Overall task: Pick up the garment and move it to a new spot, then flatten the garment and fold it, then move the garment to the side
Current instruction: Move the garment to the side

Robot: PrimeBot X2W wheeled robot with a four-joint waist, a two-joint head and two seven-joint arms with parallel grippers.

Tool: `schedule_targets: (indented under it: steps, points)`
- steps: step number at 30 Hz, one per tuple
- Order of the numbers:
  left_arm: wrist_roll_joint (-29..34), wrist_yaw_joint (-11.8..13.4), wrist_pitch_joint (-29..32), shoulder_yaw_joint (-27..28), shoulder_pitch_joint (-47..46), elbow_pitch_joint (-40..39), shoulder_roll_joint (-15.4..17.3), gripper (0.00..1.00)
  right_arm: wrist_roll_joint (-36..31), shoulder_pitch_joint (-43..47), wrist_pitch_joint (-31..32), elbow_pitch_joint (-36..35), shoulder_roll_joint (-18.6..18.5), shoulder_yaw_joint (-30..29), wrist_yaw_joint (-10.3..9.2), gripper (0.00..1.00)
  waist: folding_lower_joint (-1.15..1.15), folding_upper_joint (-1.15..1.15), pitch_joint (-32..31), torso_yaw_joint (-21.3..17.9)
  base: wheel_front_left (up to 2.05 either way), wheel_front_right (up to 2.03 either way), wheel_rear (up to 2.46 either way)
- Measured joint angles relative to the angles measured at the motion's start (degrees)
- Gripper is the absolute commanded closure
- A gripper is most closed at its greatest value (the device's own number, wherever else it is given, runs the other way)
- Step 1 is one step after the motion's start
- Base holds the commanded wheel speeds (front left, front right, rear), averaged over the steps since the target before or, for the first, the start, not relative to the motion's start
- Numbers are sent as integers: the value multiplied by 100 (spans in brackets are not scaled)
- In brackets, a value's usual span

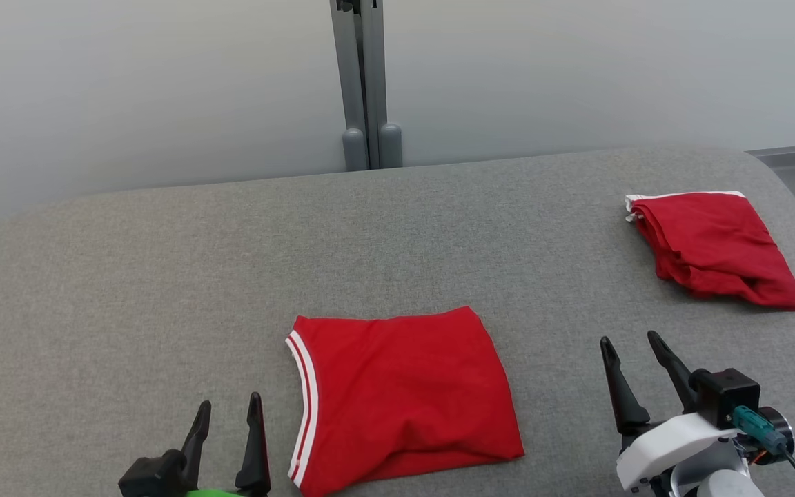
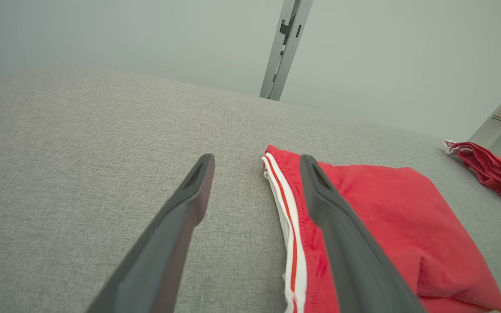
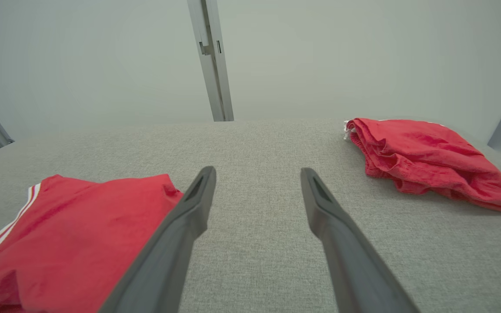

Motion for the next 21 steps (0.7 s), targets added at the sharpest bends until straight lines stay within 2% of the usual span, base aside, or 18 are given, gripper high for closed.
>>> schedule_targets:
  steps: [8,13,21]
  points:
    - [-18,14,0,-23,0,-5,0,0,16,-25,0,86,-1,-2,0,0,0,0,-16,42,0,0,0]
    - [-19,14,0,-40,-2,-7,-1,0,-80,-348,0,121,-1,-5,0,0,0,0,13,136,0,0,0]
    - [-19,10,0,-77,-15,22,-1,0,-300,-1035,212,702,-1,264,0,0,0,0,100,387,0,0,0]
